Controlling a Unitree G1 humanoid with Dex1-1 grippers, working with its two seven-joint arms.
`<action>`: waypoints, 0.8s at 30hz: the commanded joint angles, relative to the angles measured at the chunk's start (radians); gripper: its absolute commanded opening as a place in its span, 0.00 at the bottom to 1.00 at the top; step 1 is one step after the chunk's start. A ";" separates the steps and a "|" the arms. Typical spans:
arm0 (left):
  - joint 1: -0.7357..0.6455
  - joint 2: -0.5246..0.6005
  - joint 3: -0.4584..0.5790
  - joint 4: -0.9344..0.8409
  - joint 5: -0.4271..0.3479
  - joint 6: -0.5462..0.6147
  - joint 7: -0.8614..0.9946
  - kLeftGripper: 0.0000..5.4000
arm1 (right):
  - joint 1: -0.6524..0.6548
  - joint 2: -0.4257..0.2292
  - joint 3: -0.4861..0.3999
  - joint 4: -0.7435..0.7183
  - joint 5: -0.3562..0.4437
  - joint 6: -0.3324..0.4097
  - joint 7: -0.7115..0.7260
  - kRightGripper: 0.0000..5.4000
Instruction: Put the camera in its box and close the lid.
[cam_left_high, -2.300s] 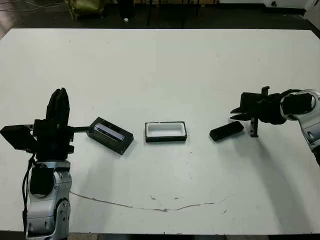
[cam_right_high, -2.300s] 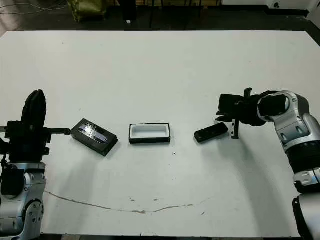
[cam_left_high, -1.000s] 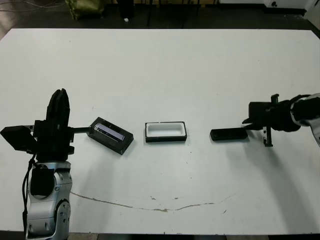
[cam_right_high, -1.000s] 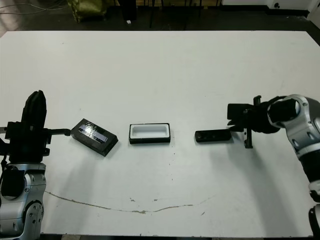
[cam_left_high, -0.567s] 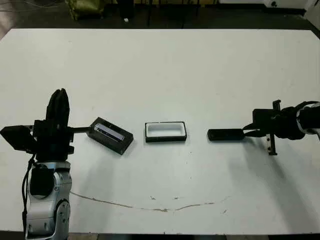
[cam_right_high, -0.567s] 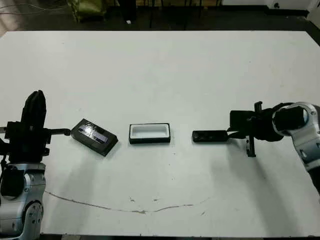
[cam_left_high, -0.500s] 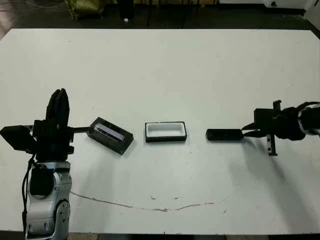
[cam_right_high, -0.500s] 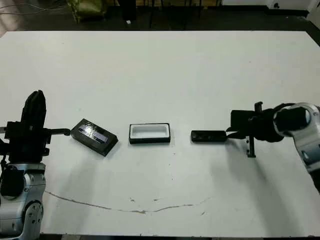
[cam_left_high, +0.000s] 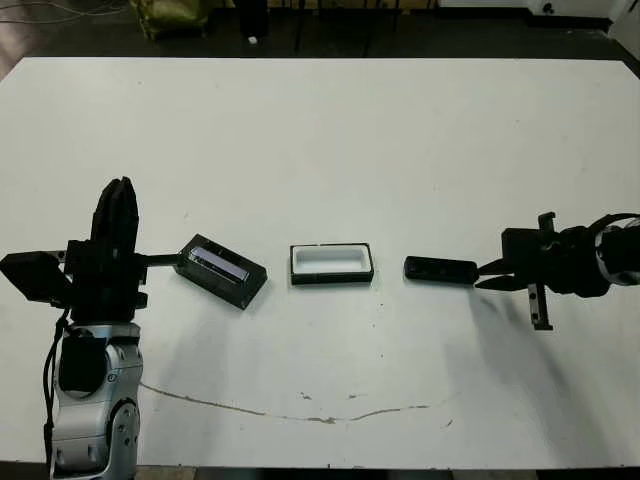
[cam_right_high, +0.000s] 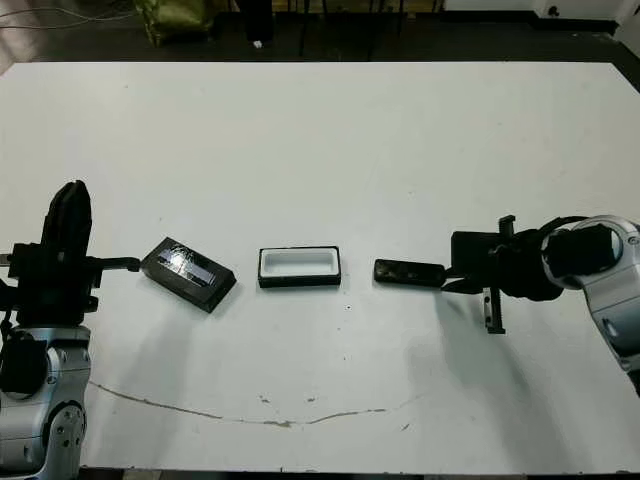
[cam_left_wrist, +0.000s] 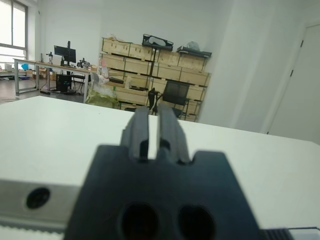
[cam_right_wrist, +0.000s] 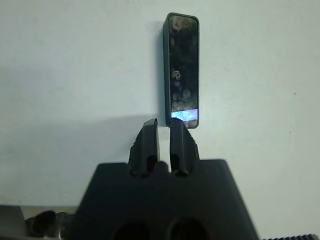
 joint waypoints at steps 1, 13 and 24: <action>0.024 0.003 0.001 0.005 0.013 0.012 0.007 0.00 | 0.026 -0.011 -0.005 -0.011 0.030 0.022 0.014 0.00; 0.022 0.003 0.001 0.008 0.001 0.011 0.002 0.00 | -0.022 -0.081 -0.006 -0.108 0.027 0.078 0.041 0.00; 0.021 0.001 -0.001 0.005 0.018 0.019 0.014 0.00 | -0.116 -0.060 -0.117 -0.014 0.195 0.190 0.077 0.00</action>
